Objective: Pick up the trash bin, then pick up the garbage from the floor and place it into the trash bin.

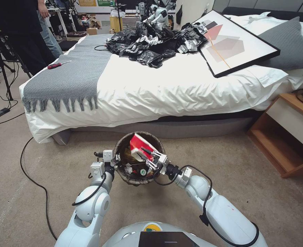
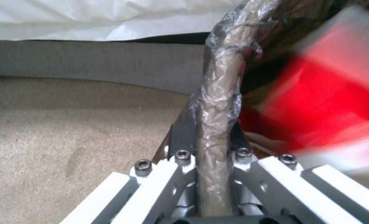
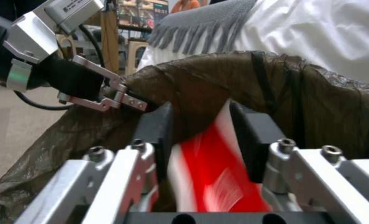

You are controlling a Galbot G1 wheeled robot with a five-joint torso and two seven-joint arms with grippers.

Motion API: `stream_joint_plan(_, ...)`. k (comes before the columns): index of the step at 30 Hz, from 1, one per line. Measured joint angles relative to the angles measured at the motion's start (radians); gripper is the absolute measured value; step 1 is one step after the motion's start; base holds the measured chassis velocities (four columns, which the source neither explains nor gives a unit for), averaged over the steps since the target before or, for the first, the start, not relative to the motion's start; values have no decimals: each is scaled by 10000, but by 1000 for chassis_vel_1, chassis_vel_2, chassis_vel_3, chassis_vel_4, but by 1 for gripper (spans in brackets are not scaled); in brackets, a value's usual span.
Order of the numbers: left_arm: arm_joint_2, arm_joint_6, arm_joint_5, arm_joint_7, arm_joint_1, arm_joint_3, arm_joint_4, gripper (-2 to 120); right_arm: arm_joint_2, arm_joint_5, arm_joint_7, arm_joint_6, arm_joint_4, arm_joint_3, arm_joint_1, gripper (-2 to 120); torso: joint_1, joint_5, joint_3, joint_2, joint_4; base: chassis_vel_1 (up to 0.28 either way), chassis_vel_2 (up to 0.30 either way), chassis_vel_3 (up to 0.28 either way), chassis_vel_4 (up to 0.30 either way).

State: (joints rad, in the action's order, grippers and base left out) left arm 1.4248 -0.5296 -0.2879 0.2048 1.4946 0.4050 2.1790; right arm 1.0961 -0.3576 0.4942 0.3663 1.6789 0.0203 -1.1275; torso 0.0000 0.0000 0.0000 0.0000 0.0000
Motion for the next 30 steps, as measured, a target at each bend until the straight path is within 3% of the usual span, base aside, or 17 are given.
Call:
stream_joint_plan(1, 0, 0, 0, 0, 0, 0, 0, 2, 0, 0, 0, 0, 0, 0, 0, 37, 0, 0, 0, 0, 0, 0, 0, 0, 0)
stream_joint_plan(4, 2, -5, -2, -4, -5, 6, 0, 2, 13, 13, 46, 0, -1, 1, -8, 52, 0, 0, 0, 0, 0, 0, 0, 0, 0)
stream_joint_plan(6, 2, -5, -2, -4, -6, 6, 0, 2, 13, 13, 49, 0, 0, 1, -8, 54, 0, 0, 0, 0, 0, 0, 0, 0, 0)
stream_joint_plan(8, 4, -10, -4, -7, -8, 9, 0, 2, 23, 15, 63, -5, 5, 2, -8, 67, 0, 0, 0, 0, 0, 0, 0, 0, 0)
stream_joint_plan(12, 4, -12, -4, -8, -8, 10, 0, 2, 27, 17, 66, -7, 10, 2, -8, 72, 0, 0, 0, 0, 0, 0, 0, 0, 0)
stream_joint_plan(15, 4, -13, -4, -8, -8, 12, 0, 2, 27, 19, 70, -11, 39, 2, -11, 89, 0, 0, 0, 0, 1, 0, 0, 0, 0)
stream_joint_plan(18, 4, -15, -4, -9, -8, 13, 0, 2, 24, 24, 76, -11, 81, 2, -23, 97, 0, 0, 0, 0, 0, 0, 0, 0, 0)
stream_joint_plan(25, 1, -22, -4, -13, -8, 18, 0, 2, 94, 221, -241, 34, 574, 154, -135, 100, 0, 0, 0, 0, 0, 0, 0, 0, 0)
stream_joint_plan(28, 6, -18, 4, -17, -1, 59, -34, 2, 633, 1831, -2797, -429, 2250, 1131, -944, 100, 0, -2, 0, 0, 4, 0, 0, 0, 0)
stream_joint_plan(29, 6, -18, 4, -17, -1, 59, -34, 2, 633, 1831, -2797, -429, 2250, 1131, -944, 100, 0, -2, 0, 0, 4, 0, 0, 0, 0)
stream_joint_plan(30, -5, -6, 3, -21, -9, 99, -67, 2, 1043, 2284, -4161, -703, 2974, 1721, -1723, 100, 0, 2, -1, 0, 0, 0, 0, 0, 0)
